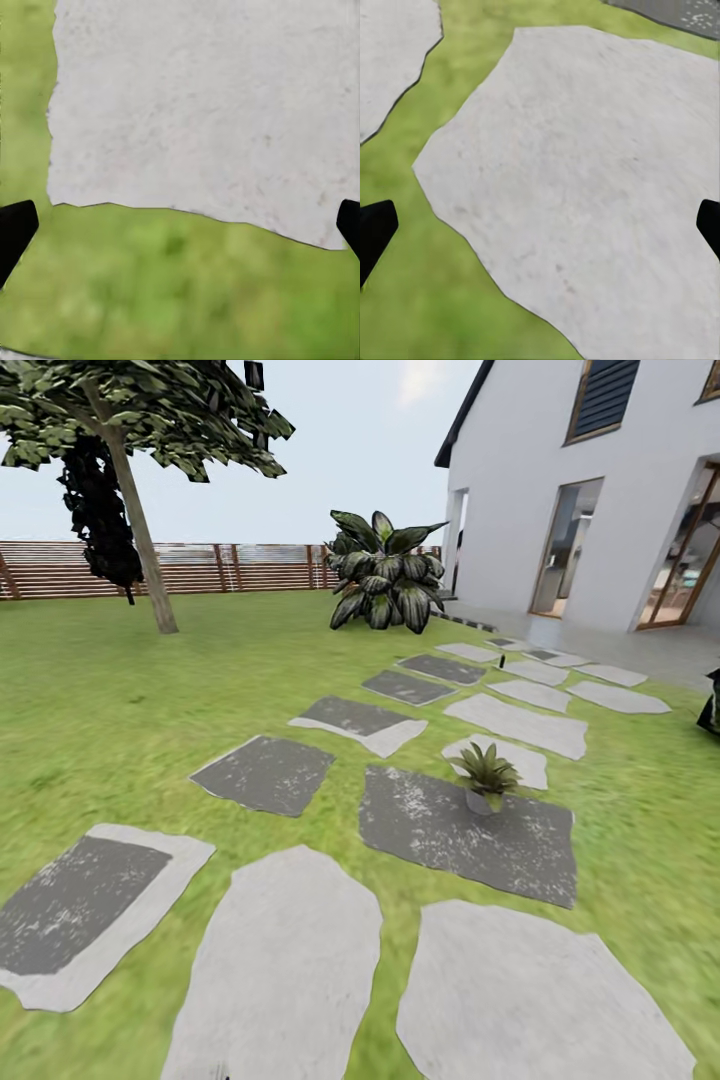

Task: Pick up the pesticide atomizer in the garden and spray insectifuge to fully cover both potted plants in the garden.

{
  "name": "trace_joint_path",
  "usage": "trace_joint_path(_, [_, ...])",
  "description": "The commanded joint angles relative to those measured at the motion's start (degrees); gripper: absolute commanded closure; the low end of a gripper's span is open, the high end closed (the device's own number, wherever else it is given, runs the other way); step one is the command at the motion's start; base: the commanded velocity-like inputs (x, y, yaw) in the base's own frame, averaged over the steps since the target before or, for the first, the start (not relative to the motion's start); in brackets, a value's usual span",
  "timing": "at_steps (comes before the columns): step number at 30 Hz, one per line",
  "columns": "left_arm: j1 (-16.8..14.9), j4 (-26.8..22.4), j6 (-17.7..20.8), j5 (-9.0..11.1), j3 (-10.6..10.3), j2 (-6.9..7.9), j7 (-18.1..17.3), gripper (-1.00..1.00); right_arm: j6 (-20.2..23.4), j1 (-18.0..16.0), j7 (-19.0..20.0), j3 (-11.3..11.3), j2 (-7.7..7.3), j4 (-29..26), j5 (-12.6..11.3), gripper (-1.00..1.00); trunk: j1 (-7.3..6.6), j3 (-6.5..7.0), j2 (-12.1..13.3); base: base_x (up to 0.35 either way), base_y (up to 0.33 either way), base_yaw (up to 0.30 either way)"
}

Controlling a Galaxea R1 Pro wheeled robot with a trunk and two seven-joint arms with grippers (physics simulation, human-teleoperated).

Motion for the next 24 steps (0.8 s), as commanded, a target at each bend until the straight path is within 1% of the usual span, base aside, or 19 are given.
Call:
trace_joint_path(1, [0.0,0.0,-0.2,0.4,0.0,0.01,0.0,-1.00,-0.2,0.0,0.0,0.0,-0.02,0.0,0.3,-1.00,0.02,-0.05,0.0,0.335,0.120,0.000])
trace_joint_path(24, [0.0,0.0,-0.2,0.3,0.0,-0.03,0.0,-1.00,-0.2,0.0,0.0,0.0,-0.02,0.0,0.3,-1.00,0.02,-0.05,0.0,0.335,0.120,0.000])
